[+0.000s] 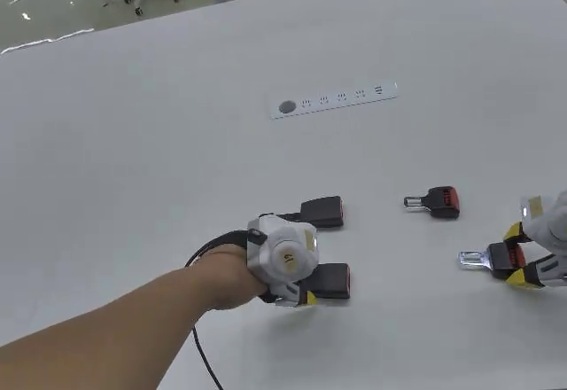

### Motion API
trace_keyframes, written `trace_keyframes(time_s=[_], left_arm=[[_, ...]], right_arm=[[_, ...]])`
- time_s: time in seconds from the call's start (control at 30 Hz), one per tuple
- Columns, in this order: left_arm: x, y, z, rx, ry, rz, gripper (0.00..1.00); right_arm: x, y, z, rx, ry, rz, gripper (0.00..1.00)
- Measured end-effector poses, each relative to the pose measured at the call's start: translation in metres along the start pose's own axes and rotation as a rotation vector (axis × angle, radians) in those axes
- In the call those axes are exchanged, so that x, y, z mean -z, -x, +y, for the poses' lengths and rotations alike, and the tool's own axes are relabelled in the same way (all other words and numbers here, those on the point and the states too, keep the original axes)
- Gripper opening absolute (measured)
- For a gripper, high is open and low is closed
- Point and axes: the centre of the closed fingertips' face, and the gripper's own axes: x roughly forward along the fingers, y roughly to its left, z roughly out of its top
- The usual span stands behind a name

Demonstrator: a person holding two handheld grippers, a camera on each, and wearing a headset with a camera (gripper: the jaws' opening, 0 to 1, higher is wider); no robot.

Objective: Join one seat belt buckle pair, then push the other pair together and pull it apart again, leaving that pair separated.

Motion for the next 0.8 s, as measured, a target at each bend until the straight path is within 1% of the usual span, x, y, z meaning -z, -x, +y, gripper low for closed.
trace_keyframes(time_s=[0.07, 0.13, 0.2, 0.27, 0.4, 0.43, 0.6, 0.67, 0.8], left_arm=[[0.0037, -0.0009, 0.0007, -0.001, 0.000, 0.008, 0.35], [0.0052, -0.0017, 0.0012, -0.005, -0.001, 0.007, 0.32], [0.0052, -0.0019, 0.0015, -0.008, 0.007, 0.004, 0.32], [0.0058, -0.0026, 0.0020, -0.013, 0.014, 0.002, 0.31], [0.0070, -0.0047, 0.0026, -0.025, 0.017, 0.001, 0.31], [0.0067, -0.0046, 0.0031, -0.025, 0.027, -0.003, 0.31], [0.0067, -0.0043, 0.0024, -0.032, 0.027, -0.004, 0.31], [0.0058, -0.0049, 0.0007, -0.035, 0.000, 0.007, 0.31], [0.0063, -0.0053, 0.0007, -0.035, -0.014, 0.024, 0.30]], right_arm=[[0.0002, -0.0010, -0.0013, -0.007, -0.003, 0.002, 0.37], [0.0004, -0.0020, -0.0018, -0.019, 0.001, 0.003, 0.37], [0.0007, -0.0028, -0.0018, -0.028, 0.004, 0.003, 0.36], [0.0025, -0.0033, -0.0023, -0.034, 0.041, 0.017, 0.35], [0.0027, -0.0047, -0.0034, -0.054, 0.029, 0.014, 0.35], [0.0029, -0.0047, -0.0032, -0.059, 0.023, 0.012, 0.35], [0.0040, -0.0044, -0.0031, -0.068, 0.026, 0.016, 0.35], [0.0043, -0.0045, -0.0029, -0.072, 0.023, 0.014, 0.35], [0.0043, -0.0048, -0.0028, -0.076, 0.031, 0.015, 0.35]])
